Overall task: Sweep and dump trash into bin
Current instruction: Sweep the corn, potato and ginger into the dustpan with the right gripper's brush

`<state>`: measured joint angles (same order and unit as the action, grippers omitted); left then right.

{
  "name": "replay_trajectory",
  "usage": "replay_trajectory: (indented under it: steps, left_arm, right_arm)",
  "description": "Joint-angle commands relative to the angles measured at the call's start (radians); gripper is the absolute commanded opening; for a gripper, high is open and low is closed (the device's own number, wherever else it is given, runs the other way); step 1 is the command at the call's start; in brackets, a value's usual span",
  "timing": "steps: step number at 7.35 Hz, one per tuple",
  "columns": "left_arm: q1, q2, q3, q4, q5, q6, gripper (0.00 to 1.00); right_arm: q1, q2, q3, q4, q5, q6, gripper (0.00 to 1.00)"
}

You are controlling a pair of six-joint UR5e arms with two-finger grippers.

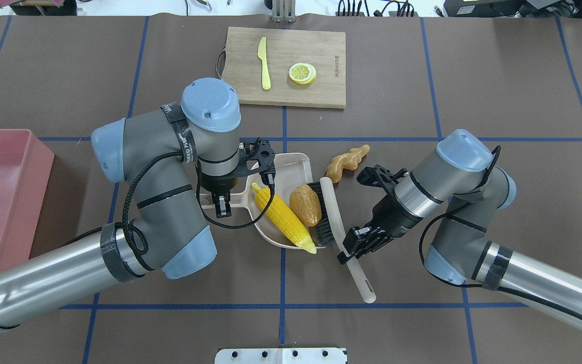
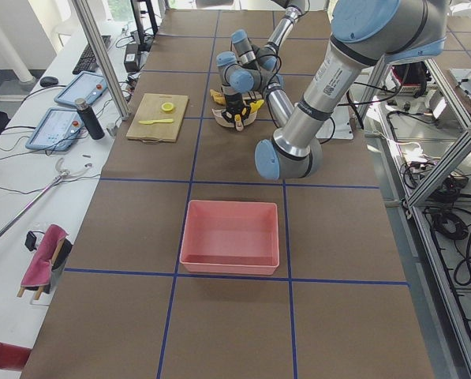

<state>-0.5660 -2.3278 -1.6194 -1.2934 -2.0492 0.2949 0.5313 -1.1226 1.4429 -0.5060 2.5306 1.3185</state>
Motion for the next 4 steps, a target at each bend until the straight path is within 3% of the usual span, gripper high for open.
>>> replay_trajectory:
  steps: [1,4]
  left_arm:
    - [0.0,0.001,0.001,-0.001,-0.002,0.001,0.0]
    - [-0.002,0.002,-0.001,-0.007,-0.005,0.0,0.0]
  right_arm:
    - [-0.01,0.024,0.001,-0.019,-0.021,0.021,0.0]
    - [0.038,0.021,0.01,-0.043,0.003,0.022,0.0]
